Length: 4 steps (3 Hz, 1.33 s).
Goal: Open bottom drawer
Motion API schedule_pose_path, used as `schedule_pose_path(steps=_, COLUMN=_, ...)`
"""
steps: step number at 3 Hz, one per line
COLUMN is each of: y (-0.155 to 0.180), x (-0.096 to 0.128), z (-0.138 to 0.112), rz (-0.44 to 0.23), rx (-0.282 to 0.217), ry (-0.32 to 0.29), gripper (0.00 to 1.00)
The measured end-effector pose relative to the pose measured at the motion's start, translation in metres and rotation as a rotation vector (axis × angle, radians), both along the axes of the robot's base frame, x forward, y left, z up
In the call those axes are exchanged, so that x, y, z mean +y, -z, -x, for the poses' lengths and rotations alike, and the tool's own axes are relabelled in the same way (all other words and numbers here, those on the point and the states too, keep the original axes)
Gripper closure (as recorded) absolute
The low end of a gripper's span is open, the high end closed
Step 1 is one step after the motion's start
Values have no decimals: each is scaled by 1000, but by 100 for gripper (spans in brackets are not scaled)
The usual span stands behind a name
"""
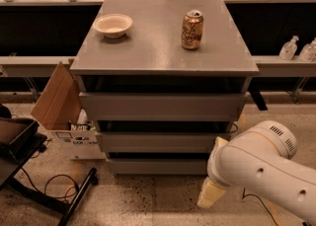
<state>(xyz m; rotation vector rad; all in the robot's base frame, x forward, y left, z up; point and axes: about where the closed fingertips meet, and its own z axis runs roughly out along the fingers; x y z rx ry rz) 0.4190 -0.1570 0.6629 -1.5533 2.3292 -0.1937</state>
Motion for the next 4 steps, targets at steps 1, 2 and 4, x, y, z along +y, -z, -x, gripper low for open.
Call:
schedule_pose_path(steps=1, y=1, x=5, z=-17, rz=-28, rx=-72, ry=22, gripper=0)
schedule_pose_path(steps=2, y=5, x=7, z=-19, rz=-17, rx=-69, ry=16, gripper=0)
schedule_pose_path(steps=4, y=127, x=48, z=-22, rz=-16, rx=20, ry=-73, gripper=0)
